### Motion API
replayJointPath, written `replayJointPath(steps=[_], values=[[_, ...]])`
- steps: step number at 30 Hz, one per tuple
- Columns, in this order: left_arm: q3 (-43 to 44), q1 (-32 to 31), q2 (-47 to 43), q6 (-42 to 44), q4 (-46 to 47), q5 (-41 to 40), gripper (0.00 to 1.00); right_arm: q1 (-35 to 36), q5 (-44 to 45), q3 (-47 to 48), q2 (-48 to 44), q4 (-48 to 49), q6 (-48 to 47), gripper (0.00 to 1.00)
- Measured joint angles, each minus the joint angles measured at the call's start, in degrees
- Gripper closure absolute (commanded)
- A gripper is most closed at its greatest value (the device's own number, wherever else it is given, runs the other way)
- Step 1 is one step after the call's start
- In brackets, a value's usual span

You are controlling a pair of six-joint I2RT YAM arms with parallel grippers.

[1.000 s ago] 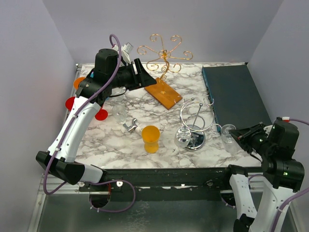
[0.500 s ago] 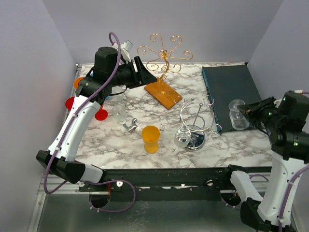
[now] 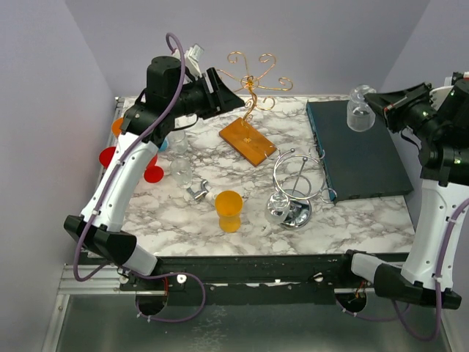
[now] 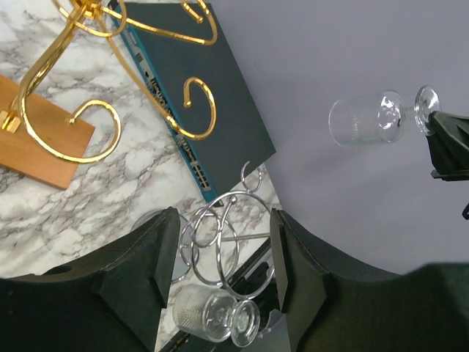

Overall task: Take the wine glass off the wine glass rack
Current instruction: Place the wine glass at the center of the board.

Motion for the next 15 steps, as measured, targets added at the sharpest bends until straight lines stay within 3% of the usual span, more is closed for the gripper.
replayJointPath(steps=[15], values=[[15.8, 0.0, 9.8, -3.7, 3.3, 1.4, 0.41, 0.0, -13.2, 11.4, 10.9, 19.0, 11.2, 0.99]])
